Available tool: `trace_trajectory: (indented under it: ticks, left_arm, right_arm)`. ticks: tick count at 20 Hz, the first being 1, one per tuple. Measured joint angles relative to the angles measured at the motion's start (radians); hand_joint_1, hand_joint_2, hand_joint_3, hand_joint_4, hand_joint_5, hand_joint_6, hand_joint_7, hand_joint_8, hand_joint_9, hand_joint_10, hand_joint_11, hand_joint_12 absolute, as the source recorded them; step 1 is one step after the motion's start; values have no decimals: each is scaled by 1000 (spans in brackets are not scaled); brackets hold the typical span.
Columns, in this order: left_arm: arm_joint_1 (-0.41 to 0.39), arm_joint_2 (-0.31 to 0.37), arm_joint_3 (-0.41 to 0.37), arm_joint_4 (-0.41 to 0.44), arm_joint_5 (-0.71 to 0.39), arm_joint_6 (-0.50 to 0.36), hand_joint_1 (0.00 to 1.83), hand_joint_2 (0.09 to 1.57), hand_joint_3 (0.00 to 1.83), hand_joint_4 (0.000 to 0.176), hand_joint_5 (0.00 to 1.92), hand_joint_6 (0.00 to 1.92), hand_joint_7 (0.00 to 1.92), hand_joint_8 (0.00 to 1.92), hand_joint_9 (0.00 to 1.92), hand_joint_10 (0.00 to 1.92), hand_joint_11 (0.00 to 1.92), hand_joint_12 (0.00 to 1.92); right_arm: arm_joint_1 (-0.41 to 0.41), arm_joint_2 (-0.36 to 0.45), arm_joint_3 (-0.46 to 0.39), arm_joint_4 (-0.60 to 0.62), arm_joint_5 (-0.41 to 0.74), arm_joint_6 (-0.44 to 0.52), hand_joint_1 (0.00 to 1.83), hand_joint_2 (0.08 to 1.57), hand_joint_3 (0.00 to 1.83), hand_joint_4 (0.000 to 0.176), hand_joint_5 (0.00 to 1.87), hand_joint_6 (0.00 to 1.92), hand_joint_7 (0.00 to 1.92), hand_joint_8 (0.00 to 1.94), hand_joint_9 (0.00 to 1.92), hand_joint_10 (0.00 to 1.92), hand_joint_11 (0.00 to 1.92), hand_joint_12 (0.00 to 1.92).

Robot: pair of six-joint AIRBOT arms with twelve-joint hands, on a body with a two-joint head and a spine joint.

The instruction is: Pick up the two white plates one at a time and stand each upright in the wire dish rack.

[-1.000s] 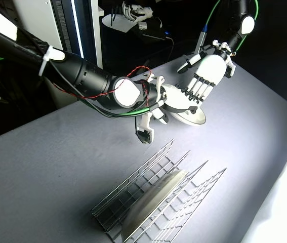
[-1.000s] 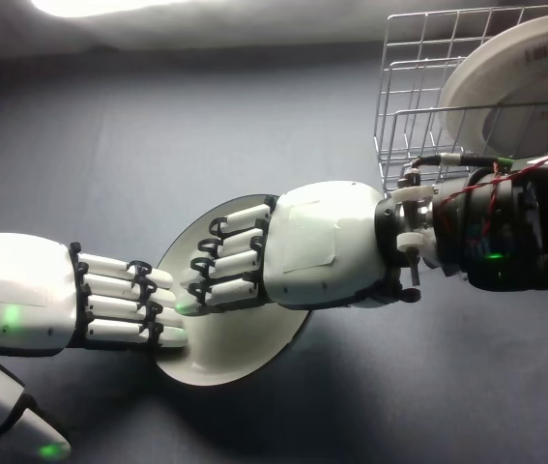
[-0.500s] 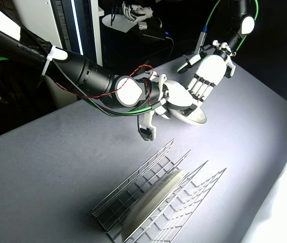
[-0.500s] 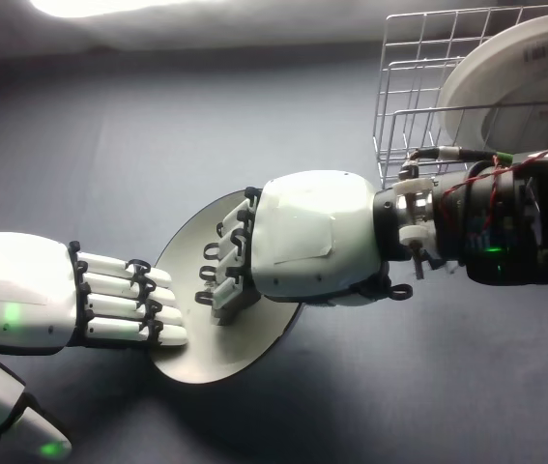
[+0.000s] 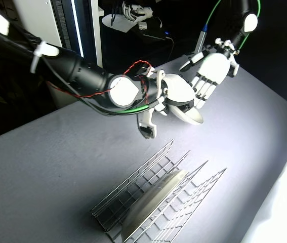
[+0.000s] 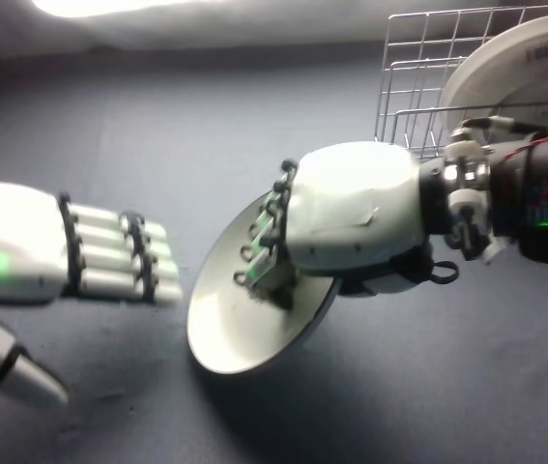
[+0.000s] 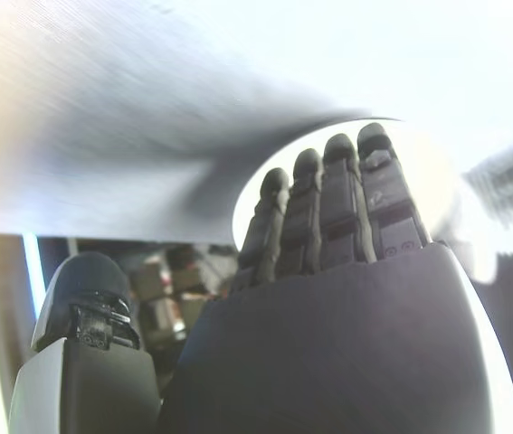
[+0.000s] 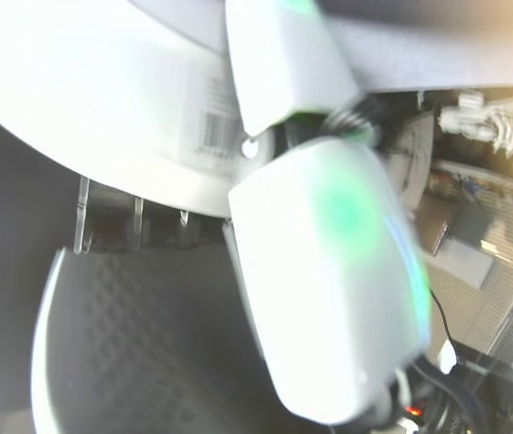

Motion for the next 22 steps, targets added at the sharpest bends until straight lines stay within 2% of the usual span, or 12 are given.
trace_trajectory:
  ticks: [6,13,16,20,22]
  left_arm:
    - [-78,80,-16,14,-51,-60,0,1119,0,0,0,0,0,0,0,0,0,0]
    - [-132,164,-54,31,-80,-118,0,1125,1,0,0,0,0,0,0,0,0,0]
    - [-158,178,-65,35,-79,-127,0,1129,3,0,0,0,0,0,0,0,0,0]
    - [-235,177,-66,55,-81,-155,0,1136,6,0,0,0,0,0,0,0,0,0]
    - [-241,174,-58,61,-84,-158,0,1136,5,0,0,0,0,0,0,0,0,0]
  right_arm:
    - [57,97,-118,136,-25,-3,1481,1144,1,0,821,1172,908,972,810,1163,791,1597]
    - [113,211,-204,453,-65,-6,1481,1143,0,0,818,1185,903,974,826,1140,793,1586]
    - [152,241,-235,562,-72,-4,1483,1136,0,0,834,1159,932,937,838,1120,800,1573]
    - [194,280,-275,758,-88,-2,1483,1136,0,0,838,1153,927,953,826,1128,803,1575]
    - [206,301,-284,817,-110,-3,1483,1136,0,0,839,1151,926,955,825,1129,803,1575]
